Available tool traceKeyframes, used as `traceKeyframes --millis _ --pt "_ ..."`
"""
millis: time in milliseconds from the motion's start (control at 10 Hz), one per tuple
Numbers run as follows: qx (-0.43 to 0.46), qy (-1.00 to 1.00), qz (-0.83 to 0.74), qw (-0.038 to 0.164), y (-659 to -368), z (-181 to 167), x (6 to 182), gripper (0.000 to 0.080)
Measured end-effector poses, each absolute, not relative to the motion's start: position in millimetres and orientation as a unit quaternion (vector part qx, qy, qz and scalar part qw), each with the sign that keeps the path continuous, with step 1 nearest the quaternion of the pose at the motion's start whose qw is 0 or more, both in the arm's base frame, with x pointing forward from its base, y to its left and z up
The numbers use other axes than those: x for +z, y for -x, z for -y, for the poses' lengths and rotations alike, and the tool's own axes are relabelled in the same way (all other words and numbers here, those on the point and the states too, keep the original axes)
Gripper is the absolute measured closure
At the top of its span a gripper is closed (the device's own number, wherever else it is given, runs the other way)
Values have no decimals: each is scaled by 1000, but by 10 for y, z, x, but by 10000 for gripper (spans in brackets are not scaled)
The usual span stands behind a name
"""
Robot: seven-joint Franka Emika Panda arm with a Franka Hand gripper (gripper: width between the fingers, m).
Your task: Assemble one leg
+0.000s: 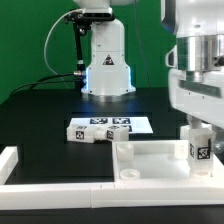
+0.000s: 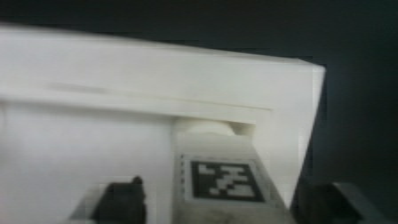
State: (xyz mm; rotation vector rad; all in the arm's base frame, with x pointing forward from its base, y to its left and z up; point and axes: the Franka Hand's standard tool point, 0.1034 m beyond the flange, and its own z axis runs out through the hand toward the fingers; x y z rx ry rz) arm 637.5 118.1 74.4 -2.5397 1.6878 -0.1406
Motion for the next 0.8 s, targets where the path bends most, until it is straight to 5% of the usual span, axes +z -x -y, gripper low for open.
traceKeyframes --millis 100,200,300,600,800 --pt "-53 885 -461 38 -6371 -1174 739 314" --pt "-53 903 -425 33 -6364 -1186 744 187" --pt "-54 905 -421 33 -6367 -1175 736 158" --pt "-59 949 -310 22 -6371 -1152 730 151" --pt "-60 989 -132 -3 -6422 -1154 752 150"
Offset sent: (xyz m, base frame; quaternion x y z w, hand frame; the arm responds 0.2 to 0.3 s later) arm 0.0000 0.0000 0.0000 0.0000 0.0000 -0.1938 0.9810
